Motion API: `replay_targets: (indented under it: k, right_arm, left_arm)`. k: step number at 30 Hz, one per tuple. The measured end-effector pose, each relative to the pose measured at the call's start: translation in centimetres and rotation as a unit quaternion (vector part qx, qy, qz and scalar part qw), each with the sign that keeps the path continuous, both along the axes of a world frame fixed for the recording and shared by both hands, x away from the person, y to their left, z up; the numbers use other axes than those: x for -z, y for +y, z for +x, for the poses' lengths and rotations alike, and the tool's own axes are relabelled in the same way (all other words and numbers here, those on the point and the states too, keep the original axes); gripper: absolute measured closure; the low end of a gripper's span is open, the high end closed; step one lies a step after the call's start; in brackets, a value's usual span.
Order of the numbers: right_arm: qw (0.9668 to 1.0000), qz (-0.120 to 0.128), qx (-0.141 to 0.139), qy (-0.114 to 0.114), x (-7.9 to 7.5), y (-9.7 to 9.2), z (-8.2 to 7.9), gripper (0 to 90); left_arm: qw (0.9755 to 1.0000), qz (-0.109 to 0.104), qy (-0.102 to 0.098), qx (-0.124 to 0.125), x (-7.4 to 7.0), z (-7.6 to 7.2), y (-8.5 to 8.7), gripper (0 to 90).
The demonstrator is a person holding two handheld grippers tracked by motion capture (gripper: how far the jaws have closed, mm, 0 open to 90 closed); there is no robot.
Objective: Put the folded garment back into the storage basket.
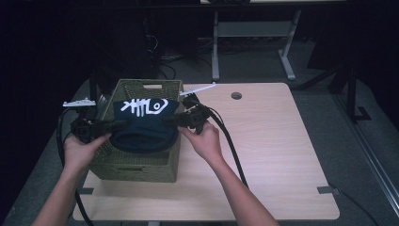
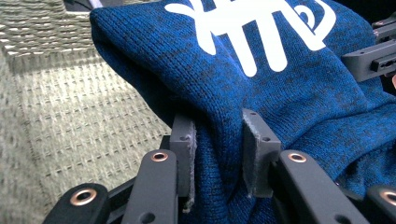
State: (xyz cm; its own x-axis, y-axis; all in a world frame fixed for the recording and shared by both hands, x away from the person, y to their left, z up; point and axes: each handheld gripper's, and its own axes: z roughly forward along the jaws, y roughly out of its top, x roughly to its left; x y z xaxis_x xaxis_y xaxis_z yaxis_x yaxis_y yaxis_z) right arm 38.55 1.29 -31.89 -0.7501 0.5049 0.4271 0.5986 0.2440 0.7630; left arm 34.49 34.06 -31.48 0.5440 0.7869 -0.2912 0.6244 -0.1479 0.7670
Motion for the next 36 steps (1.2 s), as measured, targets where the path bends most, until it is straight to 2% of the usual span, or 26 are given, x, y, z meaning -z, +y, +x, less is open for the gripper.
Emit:
replay_targets:
  k: [11,19,24,36]
  right_arm:
    - [0.9999,-0.014,-0.005,0.003,1.4,2.2,0.3,75.6]
    - [0.9997,-0.022,-0.011,0.006,2.4,3.4,0.3,75.1]
    - [0.9994,-0.032,-0.009,0.008,2.8,3.7,0.5,74.4]
    - [0.9983,-0.057,-0.004,0.013,4.0,4.3,1.2,72.3]
  left_arm:
    - [0.9998,0.013,0.008,-0.013,1.4,-0.3,1.6,68.6]
    - [0.9995,0.015,0.016,-0.022,2.2,-0.4,2.5,68.4]
    - [0.9993,0.019,0.020,-0.025,2.6,-0.2,2.6,67.6]
    - [0.9976,0.044,0.030,-0.045,3.6,0.5,2.3,66.1]
